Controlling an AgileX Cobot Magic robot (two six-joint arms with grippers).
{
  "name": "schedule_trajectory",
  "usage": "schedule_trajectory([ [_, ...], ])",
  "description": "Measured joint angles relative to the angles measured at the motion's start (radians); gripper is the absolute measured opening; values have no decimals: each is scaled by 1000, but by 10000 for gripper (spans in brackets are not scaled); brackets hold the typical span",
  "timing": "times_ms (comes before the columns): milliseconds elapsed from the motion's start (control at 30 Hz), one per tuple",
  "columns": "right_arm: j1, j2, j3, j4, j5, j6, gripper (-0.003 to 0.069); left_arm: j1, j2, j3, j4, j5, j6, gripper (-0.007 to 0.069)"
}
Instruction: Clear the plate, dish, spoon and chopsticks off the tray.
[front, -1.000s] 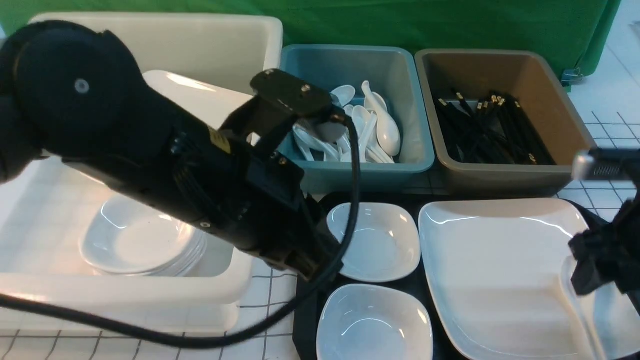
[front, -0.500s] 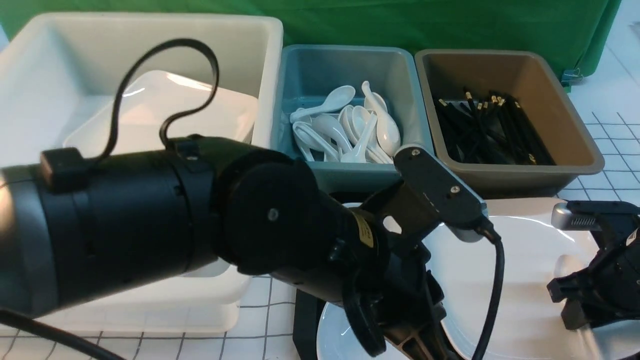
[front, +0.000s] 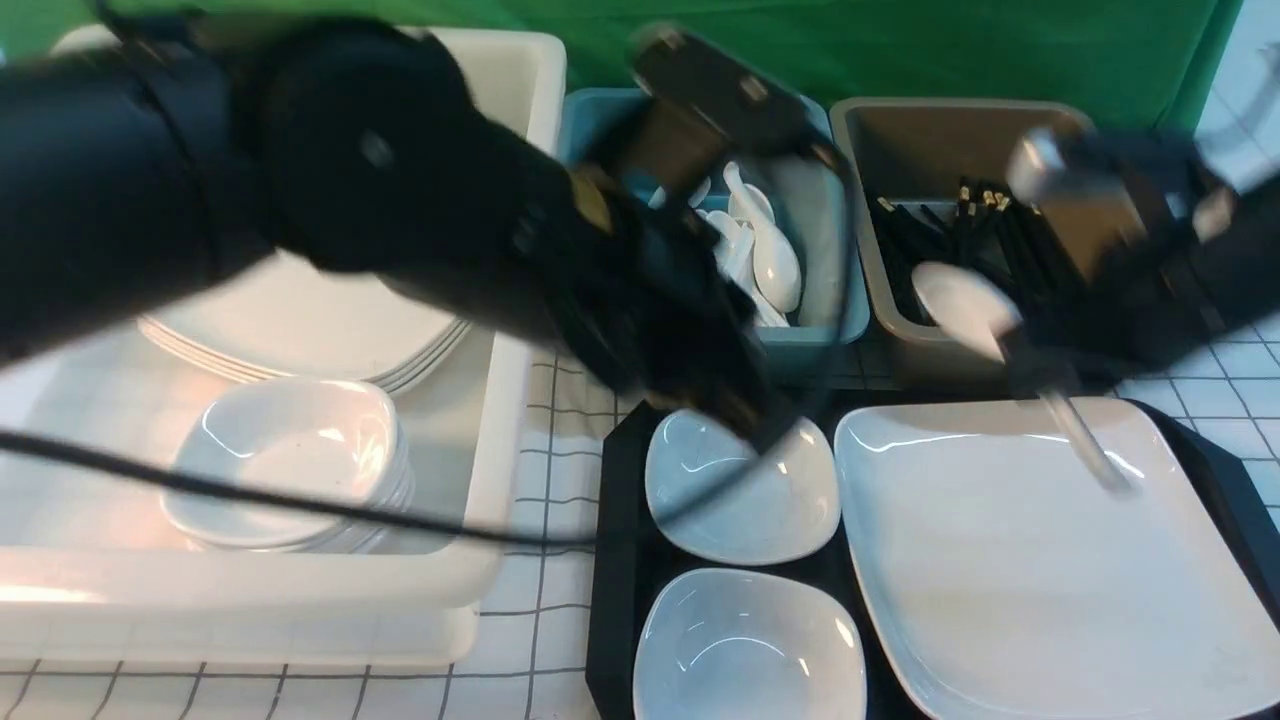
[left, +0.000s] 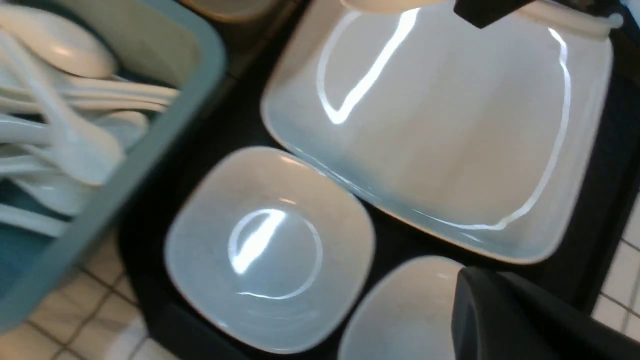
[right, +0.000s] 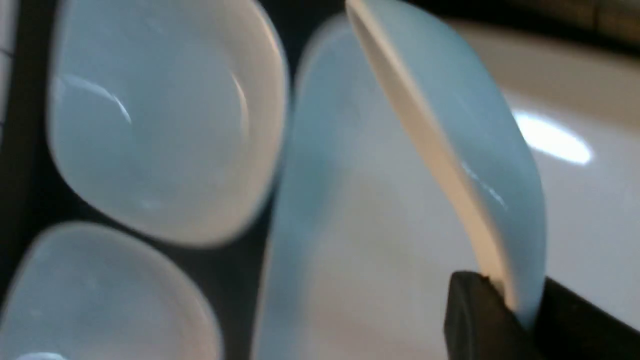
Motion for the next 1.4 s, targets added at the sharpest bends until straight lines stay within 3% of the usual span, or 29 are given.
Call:
schedule_trajectory([
  [233,96,312,-521,70,24,24,72,219,-39,-5,-73,-75,0,5],
  [500,110,659,-926,78,57,143,110,256,-53,-11,-115,-58,-1,5],
  [600,110,721,-990,78,79,173,253,256,-53,-11,-141,-15,-1,5],
  [633,110,723,-992,78,82,176,265,256,-53,-11,-142,-11,0,5],
  [700,110,724,-1010,78,132,182,397,256,-52,-11,-164,53,5,5],
  [767,105,715,-1041,77,203,148,447,238,-48,-11,-172,92,8,5],
  [833,100,710,-1061,77,252,128,447,214,-44,-11,-170,107,5,5],
  [900,76,663,-1084,77,327,102,351,131,-21,-12,-128,134,-51,5],
  [967,54,593,-1078,74,342,102,183,32,17,-13,-26,162,-162,5],
  [1000,52,593,-1077,74,342,102,183,14,22,-13,-5,166,-173,5],
  [1033,42,523,-1055,69,341,99,81,-40,59,-13,61,207,-255,5],
  [1067,39,473,-1030,64,341,88,50,-69,84,-13,97,233,-292,5],
  [1233,40,247,-841,31,342,51,11,-113,179,-13,126,284,-346,8],
  [1400,40,-53,-415,-50,346,31,10,-111,260,-13,156,270,-393,83],
])
